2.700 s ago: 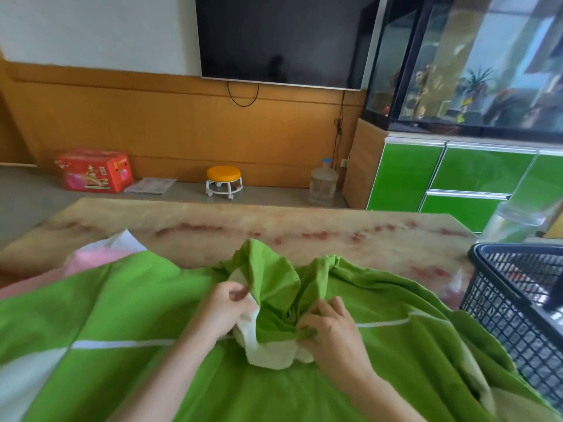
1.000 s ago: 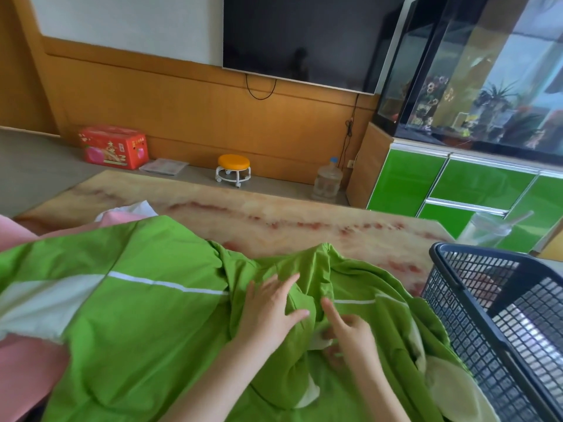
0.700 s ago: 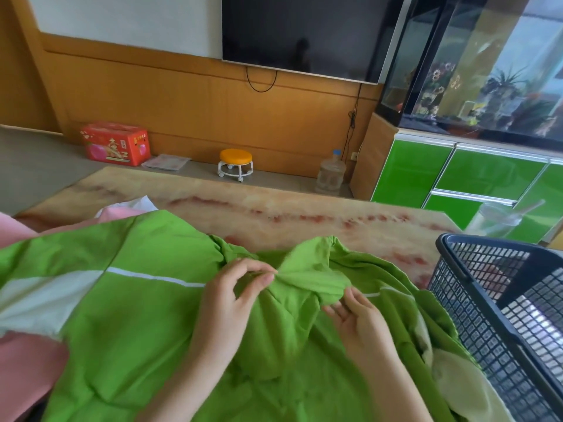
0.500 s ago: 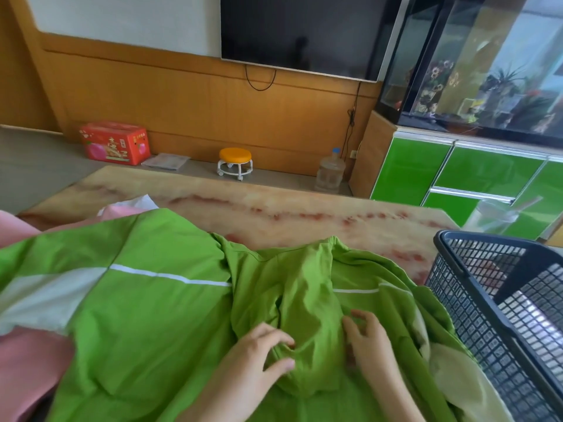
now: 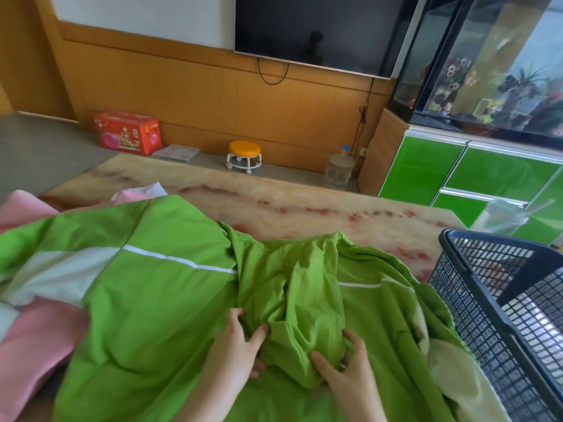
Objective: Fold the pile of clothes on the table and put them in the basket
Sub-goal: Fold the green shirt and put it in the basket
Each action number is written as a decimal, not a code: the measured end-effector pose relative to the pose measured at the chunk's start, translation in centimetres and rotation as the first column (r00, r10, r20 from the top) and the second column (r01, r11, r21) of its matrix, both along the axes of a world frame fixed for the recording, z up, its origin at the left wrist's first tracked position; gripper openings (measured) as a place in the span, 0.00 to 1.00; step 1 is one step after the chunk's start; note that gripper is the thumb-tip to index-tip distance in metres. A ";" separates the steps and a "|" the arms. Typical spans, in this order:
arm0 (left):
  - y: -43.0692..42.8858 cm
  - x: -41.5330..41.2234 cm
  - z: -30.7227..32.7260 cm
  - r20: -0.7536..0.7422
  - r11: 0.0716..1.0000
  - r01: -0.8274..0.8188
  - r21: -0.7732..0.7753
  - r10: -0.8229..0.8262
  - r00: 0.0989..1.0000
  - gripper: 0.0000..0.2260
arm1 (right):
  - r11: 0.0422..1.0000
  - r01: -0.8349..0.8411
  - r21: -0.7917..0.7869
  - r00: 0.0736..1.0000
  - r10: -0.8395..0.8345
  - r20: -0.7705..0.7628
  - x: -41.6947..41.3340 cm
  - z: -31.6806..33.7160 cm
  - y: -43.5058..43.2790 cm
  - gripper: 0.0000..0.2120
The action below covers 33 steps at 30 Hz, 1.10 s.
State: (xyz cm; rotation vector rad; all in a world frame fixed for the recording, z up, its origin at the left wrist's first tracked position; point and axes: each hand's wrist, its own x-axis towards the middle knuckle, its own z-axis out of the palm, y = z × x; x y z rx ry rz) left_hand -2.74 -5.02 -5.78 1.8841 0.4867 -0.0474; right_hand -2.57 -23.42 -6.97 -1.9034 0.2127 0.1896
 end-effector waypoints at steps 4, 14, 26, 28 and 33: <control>-1.2 0.9 1.1 0.115 0.917 -0.146 -0.371 0.202 0.973 0.22 | 0.970 0.012 0.244 0.996 -0.032 0.078 0.1 -0.5 -0.1 0.41; 1.8 -3.9 -0.2 0.069 0.940 -0.054 -0.338 0.083 0.994 0.11 | 0.802 0.147 -0.579 0.835 0.213 0.507 -1.4 -3.1 -1.9 0.27; 0.1 -2.2 -0.2 -0.020 0.868 -0.118 -0.482 0.124 0.992 0.16 | 0.972 0.029 -0.233 0.746 0.134 0.653 -1.2 0.0 1.4 0.16; -0.1 -2.0 -0.3 -0.021 0.891 -0.124 -0.437 0.127 0.992 0.16 | 0.989 0.024 -0.148 0.762 0.078 0.643 -1.4 -0.1 0.8 0.17; -1.2 -1.5 -0.3 0.115 0.948 -0.172 -0.269 0.209 0.971 0.08 | 0.981 0.011 -0.195 0.800 0.108 0.591 -1.7 -0.8 0.7 0.26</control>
